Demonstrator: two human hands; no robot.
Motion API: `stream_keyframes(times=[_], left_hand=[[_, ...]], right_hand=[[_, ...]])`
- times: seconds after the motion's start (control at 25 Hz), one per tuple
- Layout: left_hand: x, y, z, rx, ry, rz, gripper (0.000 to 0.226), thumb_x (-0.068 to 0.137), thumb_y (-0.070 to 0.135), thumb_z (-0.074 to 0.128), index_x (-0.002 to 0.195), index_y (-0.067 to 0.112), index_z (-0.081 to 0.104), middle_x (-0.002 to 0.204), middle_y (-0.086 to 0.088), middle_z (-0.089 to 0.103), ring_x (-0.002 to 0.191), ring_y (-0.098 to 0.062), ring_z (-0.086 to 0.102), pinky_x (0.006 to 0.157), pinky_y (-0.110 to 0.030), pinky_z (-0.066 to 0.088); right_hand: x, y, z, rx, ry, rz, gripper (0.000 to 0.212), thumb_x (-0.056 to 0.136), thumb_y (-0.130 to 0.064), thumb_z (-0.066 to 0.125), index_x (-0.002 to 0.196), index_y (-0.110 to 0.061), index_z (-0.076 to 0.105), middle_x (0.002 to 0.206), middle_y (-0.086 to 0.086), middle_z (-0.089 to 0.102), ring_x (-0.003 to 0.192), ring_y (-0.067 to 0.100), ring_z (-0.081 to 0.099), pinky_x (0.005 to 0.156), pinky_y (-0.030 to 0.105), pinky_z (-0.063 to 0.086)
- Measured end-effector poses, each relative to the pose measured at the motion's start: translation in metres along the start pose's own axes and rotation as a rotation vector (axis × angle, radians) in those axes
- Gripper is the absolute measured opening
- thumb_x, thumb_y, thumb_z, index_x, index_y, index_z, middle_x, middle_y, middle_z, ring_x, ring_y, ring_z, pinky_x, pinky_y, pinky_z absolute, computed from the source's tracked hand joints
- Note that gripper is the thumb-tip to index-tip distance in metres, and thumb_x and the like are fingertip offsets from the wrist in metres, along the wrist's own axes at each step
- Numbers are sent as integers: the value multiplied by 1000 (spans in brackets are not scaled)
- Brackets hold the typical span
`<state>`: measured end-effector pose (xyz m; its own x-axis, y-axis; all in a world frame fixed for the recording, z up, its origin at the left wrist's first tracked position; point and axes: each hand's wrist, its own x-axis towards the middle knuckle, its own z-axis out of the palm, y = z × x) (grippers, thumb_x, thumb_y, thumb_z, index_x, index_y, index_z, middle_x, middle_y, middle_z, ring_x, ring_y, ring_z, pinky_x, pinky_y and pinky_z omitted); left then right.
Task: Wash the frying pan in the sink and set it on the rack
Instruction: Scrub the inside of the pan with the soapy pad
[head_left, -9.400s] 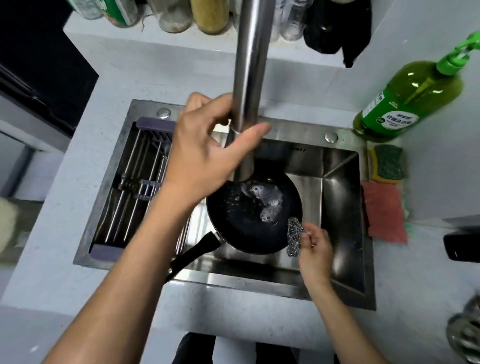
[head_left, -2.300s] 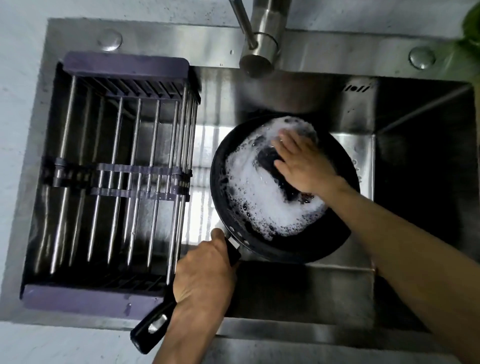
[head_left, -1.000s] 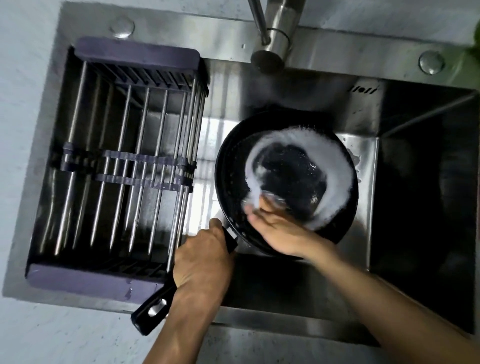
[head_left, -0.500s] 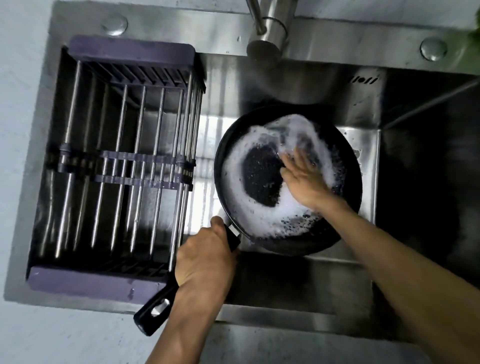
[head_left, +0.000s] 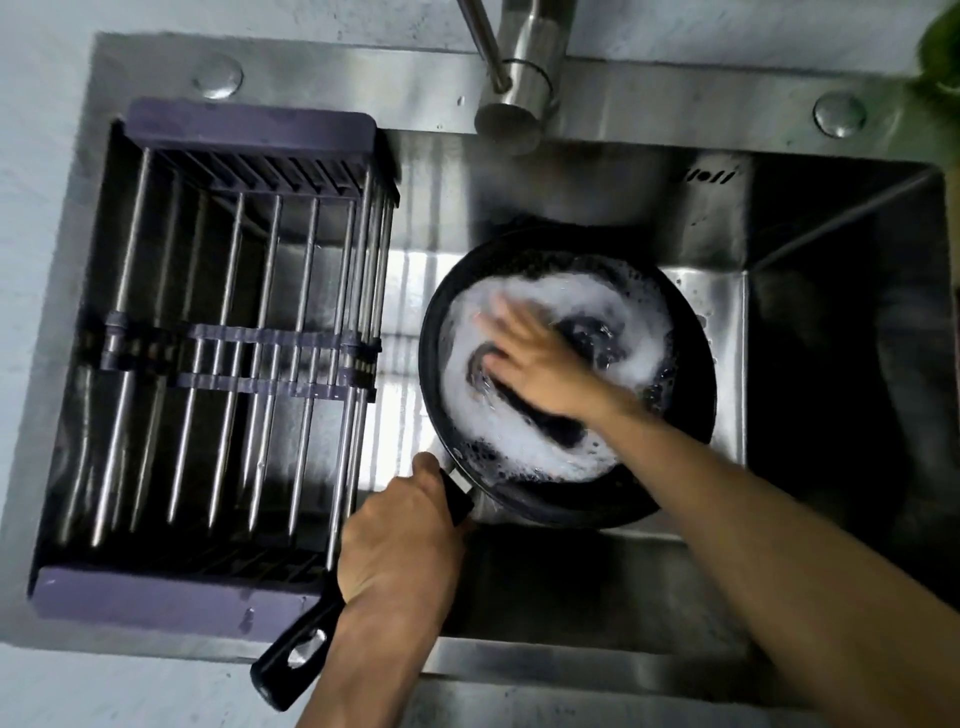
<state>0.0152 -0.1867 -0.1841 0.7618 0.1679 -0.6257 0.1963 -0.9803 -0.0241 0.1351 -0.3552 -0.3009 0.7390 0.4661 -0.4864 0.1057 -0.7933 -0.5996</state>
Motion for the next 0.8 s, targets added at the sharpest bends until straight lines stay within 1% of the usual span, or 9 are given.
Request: stream_keyframes(times=[0.08, 0.12, 0.2, 0.28, 0.4, 0.56, 0.64, 0.72, 0.8], left_hand=[[2, -3, 0, 19, 8, 8, 37, 91, 40, 60, 117, 22, 41, 103, 1, 64, 96, -23, 64, 64, -31, 39], [1, -4, -1, 31, 0, 9, 37, 92, 40, 60, 118, 22, 41, 103, 0, 64, 96, -23, 64, 64, -31, 39], [0, -5, -2, 28, -10, 3, 36, 92, 40, 58, 118, 21, 41, 105, -1, 64, 98, -24, 64, 65, -31, 38], [1, -1, -2, 8, -6, 9, 39, 90, 44, 59, 117, 21, 42, 107, -1, 64, 100, -24, 64, 67, -32, 38], [2, -3, -2, 5, -6, 0, 42, 88, 47, 61, 116, 22, 42, 107, -1, 64, 100, -24, 63, 66, -32, 38], [1, -3, -1, 34, -13, -9, 38, 90, 42, 59, 117, 21, 42, 108, -1, 63, 101, -25, 63, 67, -31, 36], [2, -1, 0, 2, -24, -2, 43, 87, 46, 62, 116, 21, 42, 109, -1, 63, 101, -26, 63, 67, -31, 37], [4, -4, -1, 6, -32, -13, 41, 88, 43, 62, 118, 21, 43, 109, -1, 62, 101, -25, 63, 67, -31, 38], [4, -6, -1, 18, -26, -21, 38, 90, 40, 60, 118, 21, 43, 109, -1, 63, 101, -25, 63, 67, -31, 38]], right_hand=[[-10, 23, -16, -174, 100, 339, 63, 105, -50, 19, 160, -25, 1, 166, 3, -16, 151, 23, -18, 118, 38, -14], [-34, 22, -9, -151, 5, 406, 65, 102, -57, 13, 159, -28, 0, 166, 1, -18, 150, 20, -21, 117, 39, -16], [-51, -12, 26, 27, -173, 118, 73, 96, -64, 7, 159, -28, 9, 166, -4, -15, 150, 17, -19, 121, 38, -16], [-18, -13, 6, -8, -122, -59, 62, 103, -54, 16, 159, -27, 15, 167, -3, -10, 152, 19, -13, 122, 33, -12], [-34, 17, -20, -126, -21, 340, 60, 107, -47, 18, 160, -21, 8, 167, 2, -14, 153, 22, -14, 122, 36, -11], [-56, -28, 17, 234, -244, 108, 60, 104, -55, 24, 158, -31, 13, 163, -15, -13, 149, 8, -19, 112, 27, -16], [-30, -3, -15, 53, -121, 210, 56, 106, -50, 21, 158, -35, 6, 164, -6, -19, 149, 13, -21, 113, 30, -17], [-58, 8, -18, -67, -208, 358, 60, 105, -55, 16, 158, -33, 1, 165, -1, -21, 150, 18, -22, 115, 33, -17], [-80, -17, 17, 121, -391, 193, 61, 102, -62, 16, 157, -39, 5, 163, -11, -19, 149, 12, -22, 119, 38, -15]])
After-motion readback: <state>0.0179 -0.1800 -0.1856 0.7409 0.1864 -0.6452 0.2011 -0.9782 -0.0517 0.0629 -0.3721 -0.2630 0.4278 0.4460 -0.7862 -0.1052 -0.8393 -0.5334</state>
